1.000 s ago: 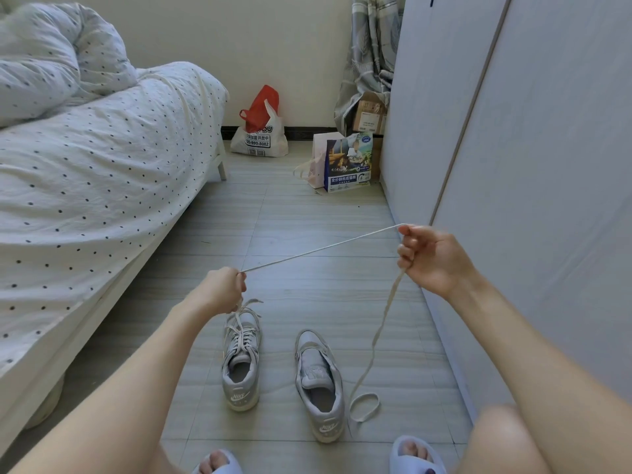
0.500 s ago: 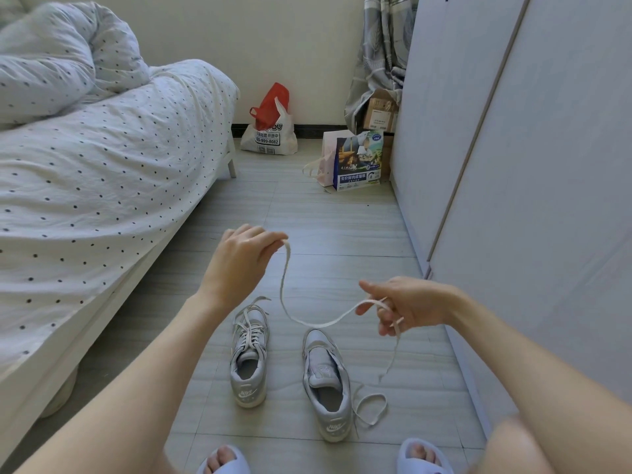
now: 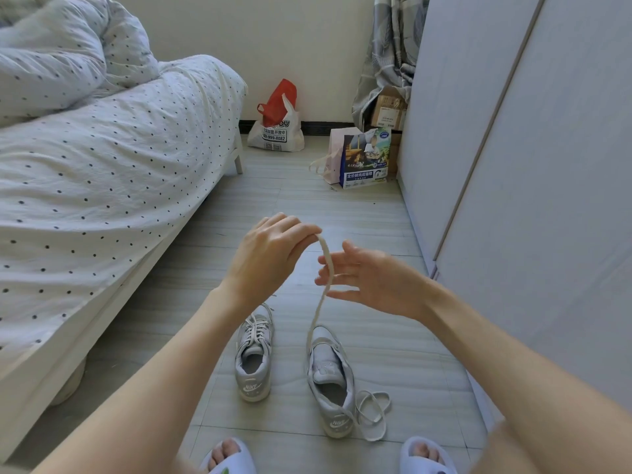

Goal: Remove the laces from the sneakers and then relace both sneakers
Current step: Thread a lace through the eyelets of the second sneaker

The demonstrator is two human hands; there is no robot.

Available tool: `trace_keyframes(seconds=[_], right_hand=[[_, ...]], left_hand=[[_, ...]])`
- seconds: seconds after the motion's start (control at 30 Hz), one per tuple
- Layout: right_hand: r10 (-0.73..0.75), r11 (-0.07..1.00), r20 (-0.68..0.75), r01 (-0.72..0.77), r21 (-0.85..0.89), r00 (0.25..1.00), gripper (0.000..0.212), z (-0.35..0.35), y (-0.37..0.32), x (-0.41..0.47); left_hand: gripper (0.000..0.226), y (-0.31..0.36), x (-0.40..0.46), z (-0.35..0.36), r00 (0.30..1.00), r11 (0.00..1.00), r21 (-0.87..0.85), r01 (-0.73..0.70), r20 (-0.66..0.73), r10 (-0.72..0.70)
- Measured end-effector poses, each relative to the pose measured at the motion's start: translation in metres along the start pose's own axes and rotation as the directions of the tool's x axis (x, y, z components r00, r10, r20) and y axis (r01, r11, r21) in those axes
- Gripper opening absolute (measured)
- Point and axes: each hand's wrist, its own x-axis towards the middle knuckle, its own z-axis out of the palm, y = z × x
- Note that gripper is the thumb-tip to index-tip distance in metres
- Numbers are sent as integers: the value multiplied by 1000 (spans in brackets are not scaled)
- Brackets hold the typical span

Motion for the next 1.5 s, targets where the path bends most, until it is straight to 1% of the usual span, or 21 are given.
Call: trace_keyframes(seconds=[0.1, 0.17, 0.27, 0.33, 0.4, 0.47, 0.53, 0.63, 0.8, 0.87, 0.9, 0.97, 1.03, 1.07, 1.1, 1.17, 1.23, 1.3, 1.37, 1.43, 1.5], right_hand=[[-61, 997, -60, 63, 38, 996, 26, 5, -4, -1], [-114, 991, -116, 121, 53, 987, 22, 4, -6, -1], [-170, 982, -164, 182, 56, 972, 21, -4, -13, -3], [-171, 983, -211, 181, 26, 962, 23, -13, -20, -7], [-158, 983, -289, 122, -137, 944, 24, -23, -22, -10], [-129, 952, -355, 15, -306, 926, 22, -29, -23, -11], [-111, 937, -395, -37, -348, 912, 21, -33, -27, -10], [-126, 921, -448, -63, -384, 885, 21, -41, -40, -11], [-126, 794, -480, -202, -573, 868, 19, -60, -38, 4], [-130, 761, -496, -234, -605, 859, 20, -70, -26, 20], [-131, 753, -506, -246, -610, 853, 22, -77, -18, 30], [-102, 770, -527, -269, -579, 843, 24, -93, 4, 50], [-39, 790, -542, -306, -532, 840, 24, -110, 35, 72], [-14, 770, -547, -340, -539, 837, 22, -119, 53, 82], [-5, 707, -552, -387, -591, 834, 20, -128, 72, 93], [-25, 498, -546, -463, -734, 838, 30, -141, 108, 108], [-23, 374, -474, -432, -821, 880, 38, -148, 138, 117], [41, 305, -350, -346, -887, 936, 34, -152, 167, 122], [139, 242, -224, -253, -937, 964, 32, -153, 195, 126], [174, 220, -132, -170, -961, 976, 36, -151, 220, 131], [158, 228, -73, -108, -968, 985, 41, -149, 245, 133]], left_hand=[[13, -3, -4, 4, 996, 998, 8, 63, 61, -63], [14, -5, -8, 9, 981, 987, -4, 163, 108, -161], [22, -6, -17, 18, 921, 937, -23, 350, 191, -339], [24, -7, -25, 23, 858, 896, 7, 444, 285, -427], [24, -9, -34, 28, 789, 861, 46, 507, 378, -485], [23, -12, -36, 35, 727, 832, 78, 549, 447, -521], [23, -12, -34, 46, 694, 807, 70, 587, 469, -546], [26, -10, -34, 66, 646, 734, -6, 679, 479, -594], [17, -9, -49, 111, 549, 607, -95, 789, 553, -627], [15, -14, -57, 130, 469, 486, -139, 863, 579, -667], [14, -17, -62, 141, 409, 375, -189, 908, 595, -692], [14, -24, -74, 160, 264, 72, -307, 949, 647, -715], [13, -29, -90, 182, 132, -202, -382, 902, 688, -714], [10, -32, -99, 193, 76, -297, -401, 867, 695, -715], [7, -35, -108, 205, 26, -372, -413, 832, 698, -716], [6, -39, -128, 229, -58, -465, -419, 780, 691, -720], [12, -44, -147, 252, -120, -492, -409, 768, 663, -739], [16, -48, -162, 270, -177, -507, -392, 768, 631, -756], [18, -50, -175, 285, -238, -540, -383, 750, 606, -759], [17, -48, -183, 295, -281, -572, -387, 723, 592, -755], [17, -45, -187, 302, -301, -595, -404, 695, 587, -751]])
